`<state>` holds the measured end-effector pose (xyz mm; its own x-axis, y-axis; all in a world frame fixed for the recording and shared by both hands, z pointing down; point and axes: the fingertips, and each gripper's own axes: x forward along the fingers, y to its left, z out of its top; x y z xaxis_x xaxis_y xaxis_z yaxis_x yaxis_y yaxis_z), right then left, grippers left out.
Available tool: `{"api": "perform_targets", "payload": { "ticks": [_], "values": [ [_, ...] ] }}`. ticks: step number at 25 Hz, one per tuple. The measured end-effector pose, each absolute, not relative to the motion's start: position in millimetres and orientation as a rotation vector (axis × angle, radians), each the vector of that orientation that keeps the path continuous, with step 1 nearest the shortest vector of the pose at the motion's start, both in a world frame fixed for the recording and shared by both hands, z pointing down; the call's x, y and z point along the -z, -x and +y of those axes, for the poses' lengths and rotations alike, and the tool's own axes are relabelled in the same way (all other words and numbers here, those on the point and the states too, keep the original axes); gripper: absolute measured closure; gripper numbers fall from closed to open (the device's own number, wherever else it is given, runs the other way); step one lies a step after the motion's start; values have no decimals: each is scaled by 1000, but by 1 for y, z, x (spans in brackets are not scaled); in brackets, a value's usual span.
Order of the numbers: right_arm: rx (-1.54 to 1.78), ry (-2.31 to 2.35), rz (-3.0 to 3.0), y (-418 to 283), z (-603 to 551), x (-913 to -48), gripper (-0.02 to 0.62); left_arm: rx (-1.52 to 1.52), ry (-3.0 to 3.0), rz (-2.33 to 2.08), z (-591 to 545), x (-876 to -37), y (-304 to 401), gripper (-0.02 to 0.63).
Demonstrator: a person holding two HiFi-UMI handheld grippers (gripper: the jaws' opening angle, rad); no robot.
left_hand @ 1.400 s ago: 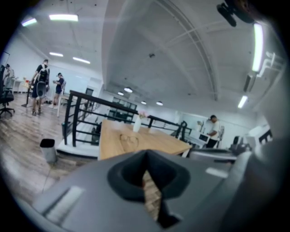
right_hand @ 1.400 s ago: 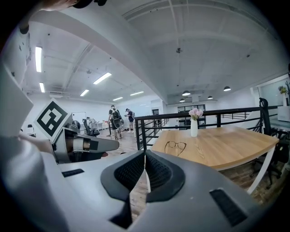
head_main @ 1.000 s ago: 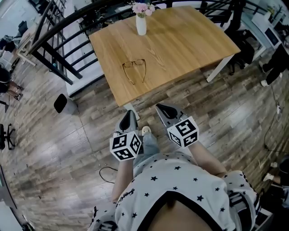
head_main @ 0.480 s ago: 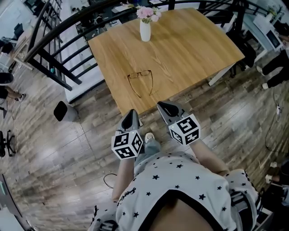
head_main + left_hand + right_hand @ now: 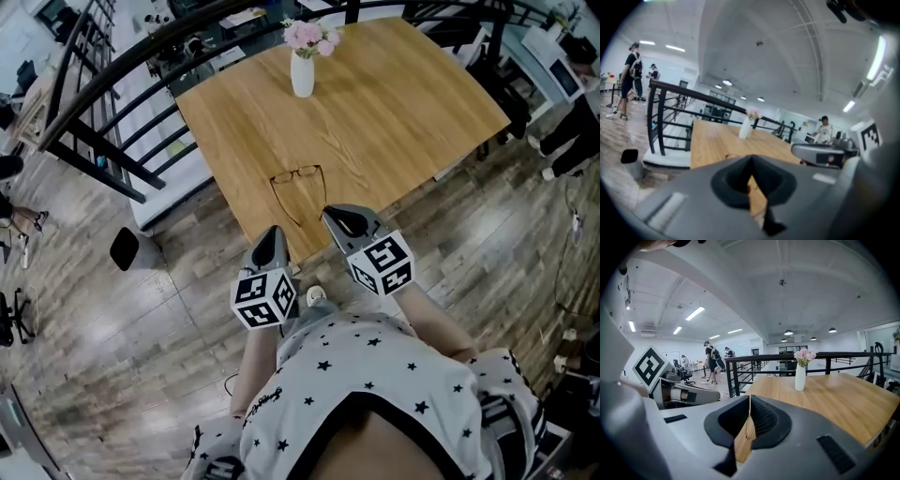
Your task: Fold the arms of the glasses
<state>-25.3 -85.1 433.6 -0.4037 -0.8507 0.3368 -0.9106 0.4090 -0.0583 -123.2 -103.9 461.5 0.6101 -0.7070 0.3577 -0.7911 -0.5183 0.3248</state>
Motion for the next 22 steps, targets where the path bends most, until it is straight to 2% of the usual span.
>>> {"api": "perform_targets", "payload": {
  "ticks": [13, 22],
  "values": [
    [-297, -1516, -2346, 15, -140, -451, 577, -259, -2358, -1169, -151, -471, 121, 600],
    [-172, -1297, -2307, 14, -167, -472, 577, -257, -2304, -1222, -154, -477, 113, 600]
  ]
}}
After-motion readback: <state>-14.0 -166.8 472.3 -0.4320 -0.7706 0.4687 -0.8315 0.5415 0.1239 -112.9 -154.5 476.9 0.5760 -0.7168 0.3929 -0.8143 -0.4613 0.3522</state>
